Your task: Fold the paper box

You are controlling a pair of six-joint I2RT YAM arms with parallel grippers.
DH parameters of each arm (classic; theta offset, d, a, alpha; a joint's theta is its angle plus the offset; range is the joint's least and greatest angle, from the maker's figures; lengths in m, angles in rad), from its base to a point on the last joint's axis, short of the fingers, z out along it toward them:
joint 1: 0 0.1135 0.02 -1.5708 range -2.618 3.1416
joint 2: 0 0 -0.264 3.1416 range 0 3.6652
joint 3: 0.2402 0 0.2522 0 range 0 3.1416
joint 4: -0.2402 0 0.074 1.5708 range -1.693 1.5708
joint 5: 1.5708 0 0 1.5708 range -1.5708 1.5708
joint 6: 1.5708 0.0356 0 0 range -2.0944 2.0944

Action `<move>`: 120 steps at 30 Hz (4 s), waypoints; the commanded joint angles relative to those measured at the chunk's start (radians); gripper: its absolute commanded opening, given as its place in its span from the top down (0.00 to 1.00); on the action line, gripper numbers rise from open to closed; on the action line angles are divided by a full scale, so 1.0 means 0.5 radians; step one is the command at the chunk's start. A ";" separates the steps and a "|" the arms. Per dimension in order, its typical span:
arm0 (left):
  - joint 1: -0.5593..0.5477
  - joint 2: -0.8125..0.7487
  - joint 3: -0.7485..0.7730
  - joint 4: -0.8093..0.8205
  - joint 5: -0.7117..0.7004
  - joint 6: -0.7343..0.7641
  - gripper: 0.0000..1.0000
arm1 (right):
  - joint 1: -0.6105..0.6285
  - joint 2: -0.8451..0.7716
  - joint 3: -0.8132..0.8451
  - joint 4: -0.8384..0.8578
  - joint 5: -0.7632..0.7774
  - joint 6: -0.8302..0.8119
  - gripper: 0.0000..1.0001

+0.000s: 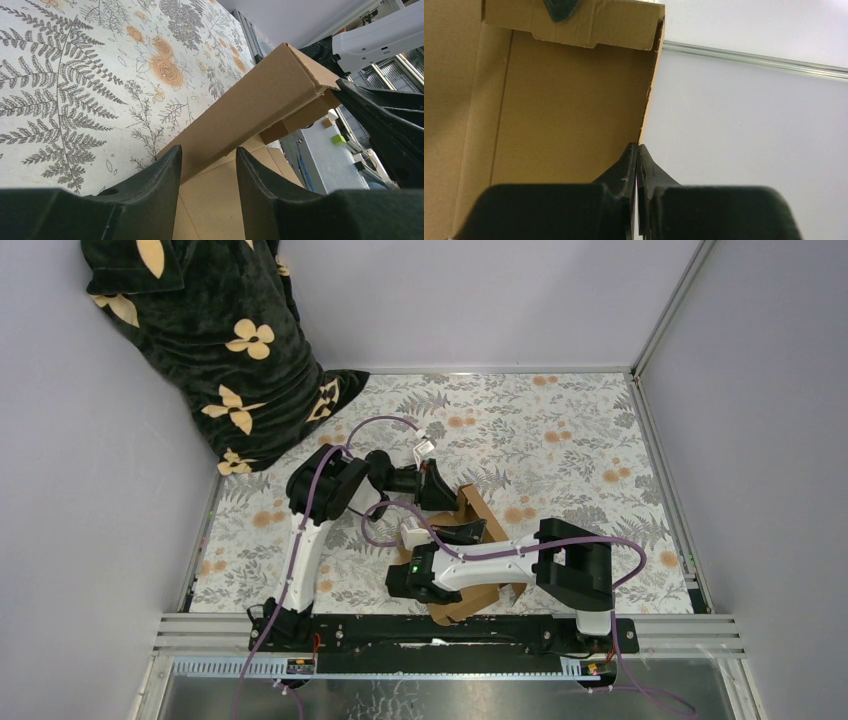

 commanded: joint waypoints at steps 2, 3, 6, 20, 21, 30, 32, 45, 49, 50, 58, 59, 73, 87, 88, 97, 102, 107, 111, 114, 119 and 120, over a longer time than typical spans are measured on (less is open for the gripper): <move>-0.041 -0.005 -0.033 0.165 -0.064 0.078 0.49 | 0.027 0.016 0.080 0.039 -0.013 0.076 0.98; -0.045 -0.003 -0.038 0.165 -0.079 0.081 0.49 | 0.028 0.016 0.083 0.041 -0.016 0.076 0.99; -0.052 -0.001 -0.046 0.165 -0.121 0.093 0.49 | 0.027 0.013 0.083 0.046 -0.021 0.075 0.98; -0.086 0.036 -0.006 0.162 -0.222 0.104 0.50 | 0.028 -0.034 0.036 0.093 -0.035 0.061 0.98; -0.089 0.039 -0.004 0.162 -0.232 0.104 0.50 | 0.027 -0.036 0.032 0.101 -0.037 0.059 0.98; -0.124 0.037 -0.038 0.162 -0.378 0.140 0.53 | 0.027 -0.050 0.017 0.127 -0.032 0.051 0.98; -0.133 0.036 -0.043 0.162 -0.415 0.146 0.54 | 0.027 -0.057 0.011 0.132 -0.032 0.051 0.98; -0.216 0.004 -0.137 0.162 -0.675 0.239 0.58 | 0.028 -0.060 -0.012 0.194 -0.044 0.041 0.98; -0.255 -0.015 -0.156 0.162 -0.770 0.276 0.60 | 0.029 -0.070 -0.024 0.205 -0.052 0.046 0.98; -0.265 -0.021 -0.168 0.162 -0.803 0.289 0.61 | 0.027 -0.073 -0.029 0.207 -0.052 0.048 0.98; -0.311 -0.055 -0.189 0.165 -0.937 0.327 0.72 | 0.027 -0.119 -0.081 0.225 -0.058 0.074 0.98; -0.315 -0.057 -0.186 0.165 -0.946 0.331 0.74 | 0.027 -0.124 -0.089 0.228 -0.056 0.078 0.98; -0.368 -0.062 -0.171 0.165 -1.117 0.318 0.96 | 0.027 -0.187 -0.194 0.316 -0.069 0.079 0.98; -0.481 -0.214 -0.317 0.069 -1.541 0.389 0.98 | 0.028 -0.288 -0.281 0.516 -0.159 0.068 0.97; -0.490 -0.226 -0.324 0.053 -1.569 0.400 0.98 | 0.027 -0.300 -0.286 0.530 -0.170 0.070 0.97; -0.525 -0.383 -0.393 -0.144 -1.708 0.530 0.99 | 0.024 -0.394 -0.368 0.659 -0.249 0.150 0.97; -0.537 -0.471 -0.391 -0.329 -1.732 0.610 0.99 | 0.022 -0.462 -0.424 0.714 -0.279 0.212 0.97; -0.569 -0.580 -0.347 -0.621 -1.786 0.721 0.99 | -0.003 -0.551 -0.478 0.801 -0.333 0.239 0.96; -0.584 -0.672 -0.299 -0.891 -1.814 0.813 0.99 | -0.037 -0.644 -0.535 0.906 -0.387 0.245 0.96; -0.592 -0.729 -0.267 -1.057 -1.842 0.875 0.99 | -0.077 -0.718 -0.591 0.974 -0.437 0.251 0.96; -0.613 -0.797 -0.142 -1.407 -1.891 1.003 0.99 | -0.151 -0.863 -0.702 1.104 -0.558 0.284 0.96; -0.618 -0.810 -0.112 -1.480 -1.907 1.027 0.99 | -0.170 -0.888 -0.723 1.129 -0.583 0.292 0.95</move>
